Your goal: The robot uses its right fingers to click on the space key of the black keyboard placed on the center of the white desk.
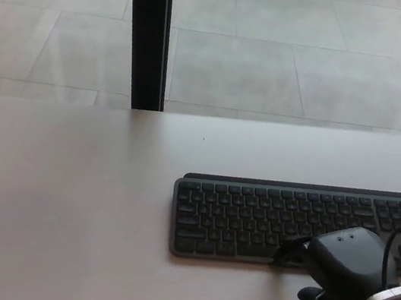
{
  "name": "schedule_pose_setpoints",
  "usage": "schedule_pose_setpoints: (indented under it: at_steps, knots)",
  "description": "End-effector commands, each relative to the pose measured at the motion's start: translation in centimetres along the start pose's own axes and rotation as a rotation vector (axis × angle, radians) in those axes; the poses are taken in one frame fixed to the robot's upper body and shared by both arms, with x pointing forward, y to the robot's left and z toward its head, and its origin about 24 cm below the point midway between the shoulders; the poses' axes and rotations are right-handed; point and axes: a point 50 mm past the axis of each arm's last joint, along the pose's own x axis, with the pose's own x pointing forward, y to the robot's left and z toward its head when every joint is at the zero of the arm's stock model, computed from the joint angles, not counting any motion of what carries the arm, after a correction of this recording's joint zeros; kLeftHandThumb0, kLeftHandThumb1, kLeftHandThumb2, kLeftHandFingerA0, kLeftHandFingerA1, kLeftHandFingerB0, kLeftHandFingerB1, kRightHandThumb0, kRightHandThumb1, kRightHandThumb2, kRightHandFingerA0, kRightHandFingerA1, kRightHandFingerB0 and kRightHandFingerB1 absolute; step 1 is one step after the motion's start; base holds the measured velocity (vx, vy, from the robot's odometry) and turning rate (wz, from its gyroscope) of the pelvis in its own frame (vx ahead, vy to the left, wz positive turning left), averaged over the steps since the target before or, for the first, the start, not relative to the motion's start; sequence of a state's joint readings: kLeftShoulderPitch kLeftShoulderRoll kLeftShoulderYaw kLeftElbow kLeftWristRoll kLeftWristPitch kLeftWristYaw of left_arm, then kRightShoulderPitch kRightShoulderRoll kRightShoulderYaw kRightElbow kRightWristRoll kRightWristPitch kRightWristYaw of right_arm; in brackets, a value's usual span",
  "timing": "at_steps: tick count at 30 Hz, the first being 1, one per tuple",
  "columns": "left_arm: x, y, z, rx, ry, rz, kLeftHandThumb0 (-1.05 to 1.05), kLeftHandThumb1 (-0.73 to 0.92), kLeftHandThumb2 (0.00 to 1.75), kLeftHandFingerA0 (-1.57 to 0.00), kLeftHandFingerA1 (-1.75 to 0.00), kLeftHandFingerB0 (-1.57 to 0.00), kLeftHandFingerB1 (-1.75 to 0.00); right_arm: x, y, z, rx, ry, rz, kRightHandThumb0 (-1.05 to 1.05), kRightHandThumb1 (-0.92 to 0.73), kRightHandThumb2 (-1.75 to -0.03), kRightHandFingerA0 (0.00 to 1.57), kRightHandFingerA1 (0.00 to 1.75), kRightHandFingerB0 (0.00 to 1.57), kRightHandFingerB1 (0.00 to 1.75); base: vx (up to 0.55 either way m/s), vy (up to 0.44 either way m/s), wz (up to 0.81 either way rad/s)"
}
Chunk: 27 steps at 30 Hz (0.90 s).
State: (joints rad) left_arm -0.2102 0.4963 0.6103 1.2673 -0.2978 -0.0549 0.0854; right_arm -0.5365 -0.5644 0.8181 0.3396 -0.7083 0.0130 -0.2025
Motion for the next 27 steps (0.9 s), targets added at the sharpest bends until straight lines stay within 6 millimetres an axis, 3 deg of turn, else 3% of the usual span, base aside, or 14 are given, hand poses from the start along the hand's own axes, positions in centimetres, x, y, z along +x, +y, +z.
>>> schedule_pose_setpoints:
  at_steps: [1, 12, 27]
  knots:
    - [0.2, 0.6, 1.0, -0.004, -0.013, 0.024, -0.46, 0.70, 0.61, -0.72, -0.68, -0.54, -0.55, 0.0, -0.4, -0.7, -0.148, -0.054, -0.046, -0.29, -0.54, -0.62, 0.82, 1.56, 0.67, 0.51, 0.00, 0.000, 0.00]
    - [0.1, 0.6, 0.8, -0.017, -0.004, 0.031, -0.45, 0.68, 0.61, -0.71, -0.65, -0.57, -0.55, 0.3, -1.0, -1.0, -0.108, -0.053, -0.070, -0.28, -0.56, -0.65, 0.81, 1.58, 0.64, 0.49, 0.00, 0.000, 0.00]
    - [0.1, 0.5, 0.8, -0.018, -0.013, 0.019, -0.45, 0.68, 0.60, -0.73, -0.74, -0.56, -0.57, -0.4, 0.4, 0.1, -0.124, -0.126, -0.057, -0.29, -0.56, -0.63, 0.85, 1.55, 0.69, 0.50, 0.00, 0.000, 0.00]
